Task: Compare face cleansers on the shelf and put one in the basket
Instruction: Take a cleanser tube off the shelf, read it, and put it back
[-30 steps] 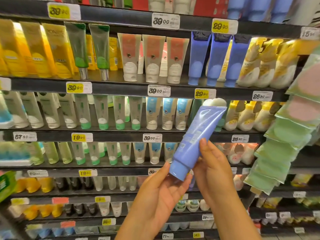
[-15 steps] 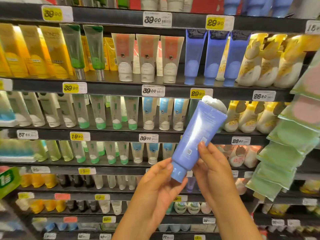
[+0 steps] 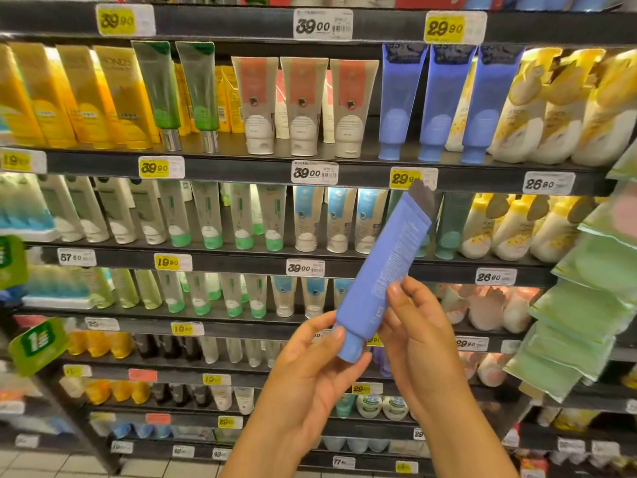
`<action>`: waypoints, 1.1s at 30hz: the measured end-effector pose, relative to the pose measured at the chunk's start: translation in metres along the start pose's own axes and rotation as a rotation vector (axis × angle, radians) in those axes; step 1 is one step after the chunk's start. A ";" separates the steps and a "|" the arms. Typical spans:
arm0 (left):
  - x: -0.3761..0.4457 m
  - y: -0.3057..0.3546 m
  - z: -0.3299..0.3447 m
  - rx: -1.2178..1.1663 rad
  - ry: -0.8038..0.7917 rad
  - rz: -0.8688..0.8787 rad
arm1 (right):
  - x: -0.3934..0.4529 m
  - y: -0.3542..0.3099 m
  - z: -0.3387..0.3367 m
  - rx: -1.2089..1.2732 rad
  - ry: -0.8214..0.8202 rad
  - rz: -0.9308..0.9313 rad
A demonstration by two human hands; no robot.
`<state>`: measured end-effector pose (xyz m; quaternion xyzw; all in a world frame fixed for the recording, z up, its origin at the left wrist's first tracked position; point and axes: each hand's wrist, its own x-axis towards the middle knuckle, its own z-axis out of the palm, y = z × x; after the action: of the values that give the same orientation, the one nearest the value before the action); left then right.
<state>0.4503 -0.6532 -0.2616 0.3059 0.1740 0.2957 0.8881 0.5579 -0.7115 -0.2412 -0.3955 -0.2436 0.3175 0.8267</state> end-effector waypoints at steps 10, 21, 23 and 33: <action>-0.004 -0.001 0.000 0.147 0.021 -0.004 | 0.001 0.005 0.001 -0.201 0.059 0.103; -0.004 0.005 0.007 -0.152 -0.057 -0.205 | 0.004 0.007 -0.002 0.119 -0.059 0.068; -0.002 0.004 0.006 -0.125 -0.073 -0.190 | 0.006 0.007 -0.003 0.140 -0.073 0.076; 0.006 0.004 0.000 0.114 -0.028 -0.041 | 0.016 0.007 -0.009 -0.075 -0.082 0.056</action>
<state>0.4533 -0.6472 -0.2600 0.3566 0.1845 0.2629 0.8773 0.5722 -0.7010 -0.2498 -0.4195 -0.2777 0.3468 0.7916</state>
